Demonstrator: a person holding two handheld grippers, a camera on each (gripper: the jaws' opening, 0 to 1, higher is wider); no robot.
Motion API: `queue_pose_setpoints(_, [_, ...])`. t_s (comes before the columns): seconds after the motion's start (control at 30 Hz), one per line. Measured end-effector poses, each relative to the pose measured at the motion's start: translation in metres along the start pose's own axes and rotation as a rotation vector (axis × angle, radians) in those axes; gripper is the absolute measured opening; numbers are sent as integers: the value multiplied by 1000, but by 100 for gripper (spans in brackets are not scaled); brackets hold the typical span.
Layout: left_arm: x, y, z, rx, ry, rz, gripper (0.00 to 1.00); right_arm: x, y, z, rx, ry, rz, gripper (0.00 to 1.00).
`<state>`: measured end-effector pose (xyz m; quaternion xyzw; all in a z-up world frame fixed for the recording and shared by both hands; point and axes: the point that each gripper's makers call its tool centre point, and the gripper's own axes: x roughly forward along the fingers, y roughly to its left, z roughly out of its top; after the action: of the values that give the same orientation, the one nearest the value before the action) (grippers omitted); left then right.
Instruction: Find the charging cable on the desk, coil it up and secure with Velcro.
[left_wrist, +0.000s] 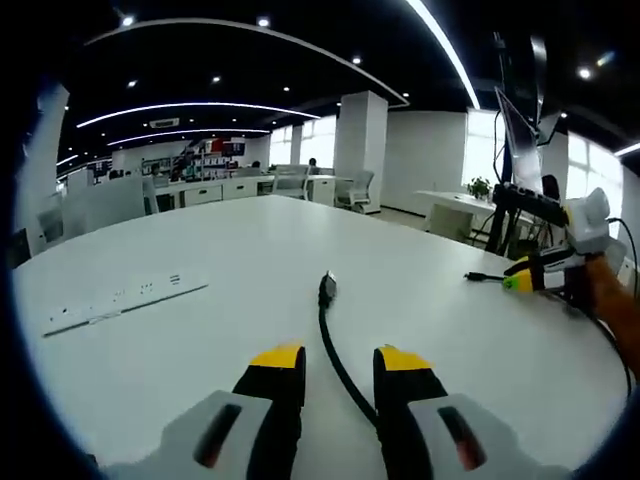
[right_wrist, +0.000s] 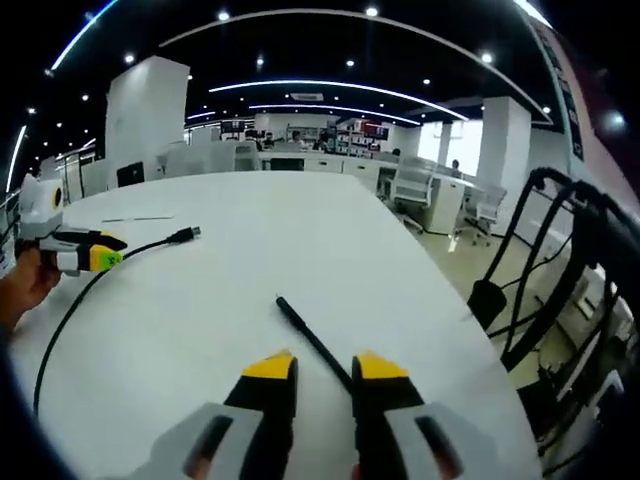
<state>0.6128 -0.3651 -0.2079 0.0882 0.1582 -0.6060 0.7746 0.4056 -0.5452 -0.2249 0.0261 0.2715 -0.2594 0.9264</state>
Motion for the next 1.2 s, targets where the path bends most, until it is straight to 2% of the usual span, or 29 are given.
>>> queue_pose_setpoints(0.53, [6,2,-8,-12,22,-5,27,5,-6,-1,56,-15,14,26])
queue_pose_setpoints(0.7, [7,3,-12,-20,27,-2,27,7,-5,0,41,-23,8,26])
queue_pose_setpoints(0.93, [9,2,-10,-11,24,-4,27,8,-6,-1,74,-29,18,26])
queue_pose_setpoints(1.2, [9,1,-11,-7,21,-7,27,8,-6,-2,78,-40,14,22])
